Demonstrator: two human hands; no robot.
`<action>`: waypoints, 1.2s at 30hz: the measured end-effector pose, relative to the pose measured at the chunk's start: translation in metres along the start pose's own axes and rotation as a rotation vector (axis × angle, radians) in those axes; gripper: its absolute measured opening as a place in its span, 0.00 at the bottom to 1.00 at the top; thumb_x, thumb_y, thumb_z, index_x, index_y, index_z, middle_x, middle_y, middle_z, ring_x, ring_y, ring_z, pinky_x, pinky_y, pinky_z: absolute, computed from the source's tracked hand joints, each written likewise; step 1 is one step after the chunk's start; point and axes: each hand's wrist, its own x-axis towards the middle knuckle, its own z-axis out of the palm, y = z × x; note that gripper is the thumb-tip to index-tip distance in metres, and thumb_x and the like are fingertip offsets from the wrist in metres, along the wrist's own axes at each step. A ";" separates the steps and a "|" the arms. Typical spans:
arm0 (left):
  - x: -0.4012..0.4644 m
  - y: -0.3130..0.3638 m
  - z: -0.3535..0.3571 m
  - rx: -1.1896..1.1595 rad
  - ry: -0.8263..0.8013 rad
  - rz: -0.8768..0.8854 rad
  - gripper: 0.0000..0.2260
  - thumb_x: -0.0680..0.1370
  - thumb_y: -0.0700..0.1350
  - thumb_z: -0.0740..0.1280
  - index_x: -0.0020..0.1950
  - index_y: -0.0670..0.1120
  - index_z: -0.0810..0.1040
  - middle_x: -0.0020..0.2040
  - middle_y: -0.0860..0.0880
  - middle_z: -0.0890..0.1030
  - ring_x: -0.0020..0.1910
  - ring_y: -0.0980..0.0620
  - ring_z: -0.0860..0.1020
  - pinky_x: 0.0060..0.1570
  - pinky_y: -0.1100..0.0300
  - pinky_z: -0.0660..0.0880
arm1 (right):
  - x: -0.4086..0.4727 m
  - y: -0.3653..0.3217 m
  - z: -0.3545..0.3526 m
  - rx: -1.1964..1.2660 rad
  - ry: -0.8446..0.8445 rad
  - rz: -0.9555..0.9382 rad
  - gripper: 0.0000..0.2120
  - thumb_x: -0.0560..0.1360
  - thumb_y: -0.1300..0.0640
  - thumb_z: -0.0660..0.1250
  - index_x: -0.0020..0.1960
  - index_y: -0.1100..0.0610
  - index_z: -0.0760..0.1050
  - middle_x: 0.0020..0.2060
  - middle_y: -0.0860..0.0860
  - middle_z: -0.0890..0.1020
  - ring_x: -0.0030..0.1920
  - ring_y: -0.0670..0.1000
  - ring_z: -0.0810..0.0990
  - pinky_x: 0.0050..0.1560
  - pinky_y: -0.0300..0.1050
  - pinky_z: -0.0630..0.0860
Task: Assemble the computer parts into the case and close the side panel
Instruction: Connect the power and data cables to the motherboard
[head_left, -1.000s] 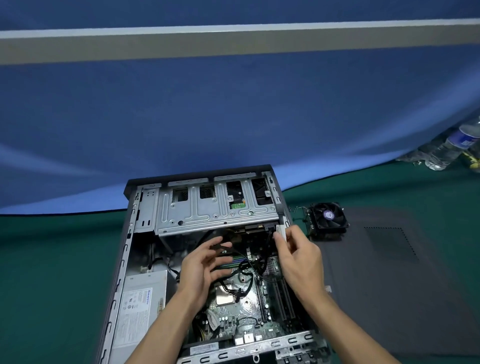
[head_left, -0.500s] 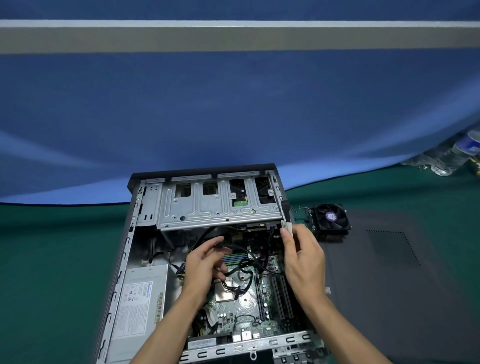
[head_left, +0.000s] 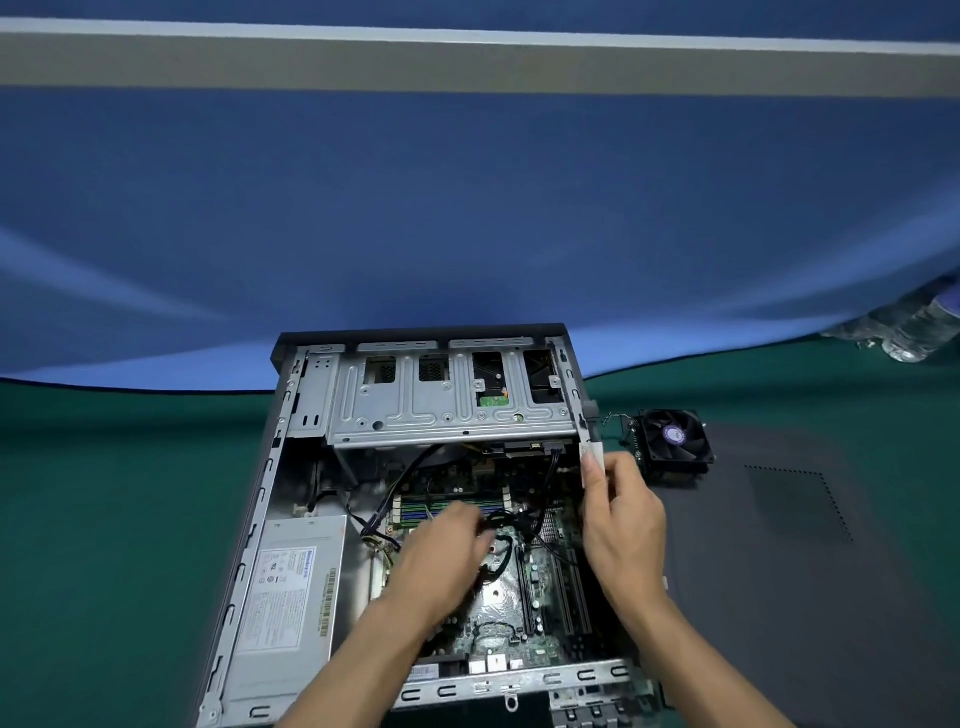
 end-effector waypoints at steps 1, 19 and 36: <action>0.000 0.003 0.002 0.076 -0.052 0.045 0.11 0.81 0.51 0.57 0.54 0.47 0.75 0.52 0.50 0.77 0.47 0.52 0.77 0.53 0.59 0.74 | 0.000 -0.001 0.000 0.003 0.009 0.004 0.14 0.80 0.47 0.56 0.39 0.54 0.68 0.27 0.48 0.73 0.30 0.49 0.72 0.30 0.44 0.64; 0.074 0.028 0.040 -0.333 0.214 -0.303 0.09 0.77 0.39 0.65 0.54 0.44 0.83 0.48 0.47 0.84 0.42 0.53 0.80 0.45 0.62 0.76 | 0.019 -0.004 -0.006 -0.201 -0.069 0.014 0.15 0.72 0.47 0.64 0.31 0.51 0.64 0.24 0.46 0.70 0.28 0.46 0.70 0.33 0.44 0.68; 0.084 0.019 0.065 -0.385 0.201 -0.285 0.08 0.76 0.39 0.67 0.53 0.44 0.83 0.49 0.45 0.84 0.47 0.50 0.81 0.53 0.61 0.75 | 0.027 0.000 0.001 -0.651 -0.217 -0.071 0.07 0.77 0.51 0.55 0.44 0.52 0.59 0.27 0.46 0.68 0.31 0.54 0.68 0.30 0.46 0.60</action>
